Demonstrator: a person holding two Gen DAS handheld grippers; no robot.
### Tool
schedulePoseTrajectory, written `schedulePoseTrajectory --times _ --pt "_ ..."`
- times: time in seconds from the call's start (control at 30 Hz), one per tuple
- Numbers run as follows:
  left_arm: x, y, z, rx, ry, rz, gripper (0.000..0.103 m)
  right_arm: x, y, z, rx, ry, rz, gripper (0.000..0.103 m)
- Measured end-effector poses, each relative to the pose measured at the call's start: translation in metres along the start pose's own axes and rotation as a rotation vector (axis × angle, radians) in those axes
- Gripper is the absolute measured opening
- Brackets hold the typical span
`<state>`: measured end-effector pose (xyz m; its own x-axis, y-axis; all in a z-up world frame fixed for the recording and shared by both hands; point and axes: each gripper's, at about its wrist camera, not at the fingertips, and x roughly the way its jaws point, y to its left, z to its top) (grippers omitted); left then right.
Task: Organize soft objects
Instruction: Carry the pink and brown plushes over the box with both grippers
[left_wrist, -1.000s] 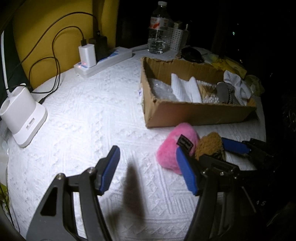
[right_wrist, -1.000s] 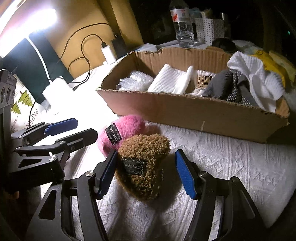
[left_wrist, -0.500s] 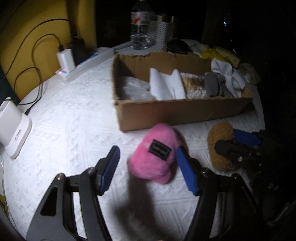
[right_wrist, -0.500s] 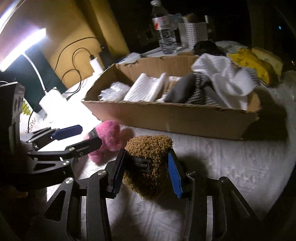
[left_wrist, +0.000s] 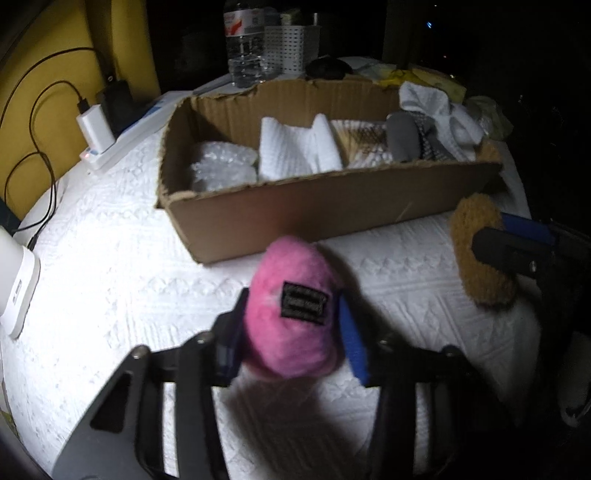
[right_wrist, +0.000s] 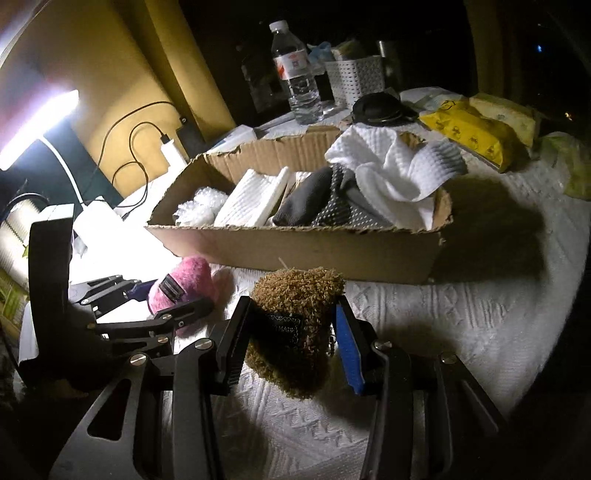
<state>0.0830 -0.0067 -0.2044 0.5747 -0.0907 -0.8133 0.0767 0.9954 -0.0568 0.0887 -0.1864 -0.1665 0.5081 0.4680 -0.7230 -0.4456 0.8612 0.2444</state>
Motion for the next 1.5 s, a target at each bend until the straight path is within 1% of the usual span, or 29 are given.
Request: schedulePoseTrajectory --times 0.27,0.5,0.8,1.03,1.17,1.37,1.5 --pt "-0.02 -0.003 0.004 0.006 -0.052 -0.012 0.039 -0.007 0.002 0.005 -0.01 -0.015 -0.005 0.046" --pt "-0.05 -0.008 0.009 0.012 -0.111 -0.035 0.039 -0.017 0.007 0.011 -0.03 -0.032 -0.007 0.046" --pt "-0.074 -0.008 0.023 0.007 -0.167 -0.03 0.039 -0.027 0.009 0.021 -0.052 -0.055 -0.008 0.046" --pt "-0.08 -0.007 0.038 -0.002 -0.193 -0.034 0.039 -0.033 0.007 0.036 -0.065 -0.08 -0.011 0.046" --pt "-0.079 -0.003 0.047 -0.027 -0.196 -0.047 0.039 -0.034 0.002 0.043 -0.061 -0.091 -0.01 0.046" --pt "-0.079 0.0 0.063 -0.033 -0.222 -0.028 0.039 -0.034 -0.006 0.055 -0.052 -0.111 -0.007 0.046" --pt "-0.072 0.001 0.073 -0.036 -0.226 -0.02 0.039 -0.031 -0.011 0.061 -0.055 -0.112 -0.003 0.046"
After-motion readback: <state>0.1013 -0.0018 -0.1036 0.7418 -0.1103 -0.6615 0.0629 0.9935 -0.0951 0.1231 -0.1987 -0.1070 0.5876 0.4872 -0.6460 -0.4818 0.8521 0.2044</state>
